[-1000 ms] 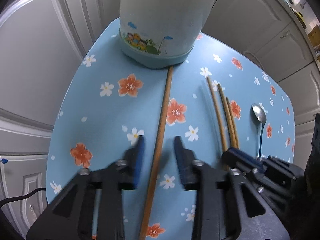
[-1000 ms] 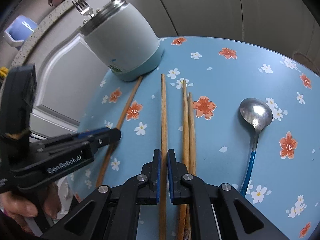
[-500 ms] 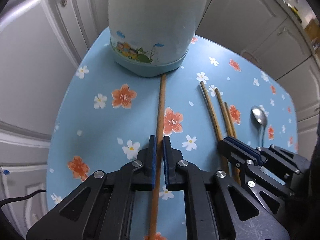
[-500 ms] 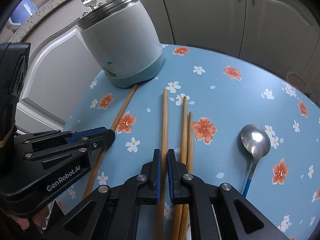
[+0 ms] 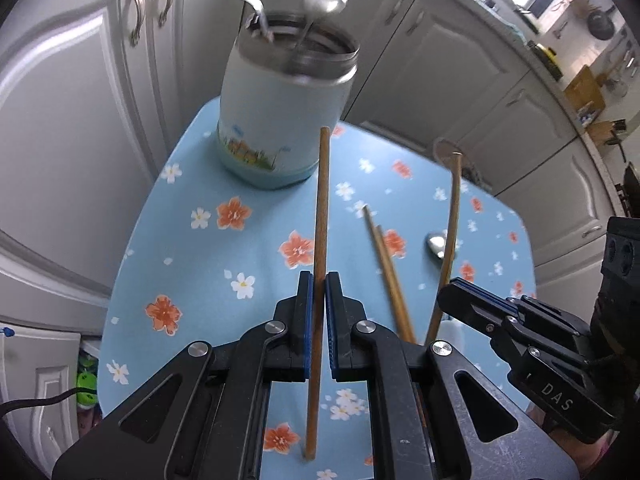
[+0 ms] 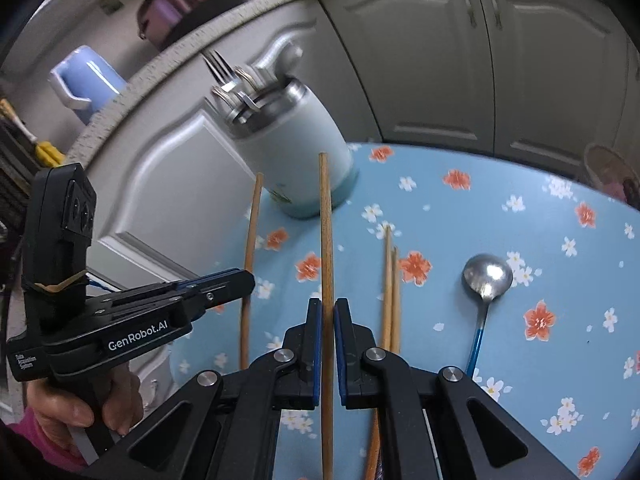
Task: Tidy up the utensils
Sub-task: 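Carry the chopsticks upright over the insulated jar with both tools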
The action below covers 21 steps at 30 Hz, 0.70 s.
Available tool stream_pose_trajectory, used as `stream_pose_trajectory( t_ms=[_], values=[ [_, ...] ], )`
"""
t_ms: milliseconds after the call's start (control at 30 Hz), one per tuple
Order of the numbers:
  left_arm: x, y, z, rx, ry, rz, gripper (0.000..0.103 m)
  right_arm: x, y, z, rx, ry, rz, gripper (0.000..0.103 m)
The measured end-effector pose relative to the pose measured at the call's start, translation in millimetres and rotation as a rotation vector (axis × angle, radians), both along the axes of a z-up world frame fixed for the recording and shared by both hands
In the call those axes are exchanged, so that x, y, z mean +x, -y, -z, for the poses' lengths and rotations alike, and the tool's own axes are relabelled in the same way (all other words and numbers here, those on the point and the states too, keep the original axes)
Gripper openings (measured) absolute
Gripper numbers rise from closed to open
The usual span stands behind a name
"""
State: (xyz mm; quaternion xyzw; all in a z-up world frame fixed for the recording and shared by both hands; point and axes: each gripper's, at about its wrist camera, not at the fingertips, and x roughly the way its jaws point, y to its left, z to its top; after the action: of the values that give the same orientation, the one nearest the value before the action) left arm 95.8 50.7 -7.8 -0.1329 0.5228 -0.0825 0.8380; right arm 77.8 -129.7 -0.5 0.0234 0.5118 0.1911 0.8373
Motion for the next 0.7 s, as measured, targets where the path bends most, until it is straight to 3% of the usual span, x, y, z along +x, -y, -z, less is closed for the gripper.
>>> stream_pose_trajectory(
  t_ms=[700],
  values=[
    [-18, -4, -68, -0.025, 0.153, 0.002, 0.004, -7, -10, -62, -0.019, 0.118, -0.055, 0.005]
  ],
)
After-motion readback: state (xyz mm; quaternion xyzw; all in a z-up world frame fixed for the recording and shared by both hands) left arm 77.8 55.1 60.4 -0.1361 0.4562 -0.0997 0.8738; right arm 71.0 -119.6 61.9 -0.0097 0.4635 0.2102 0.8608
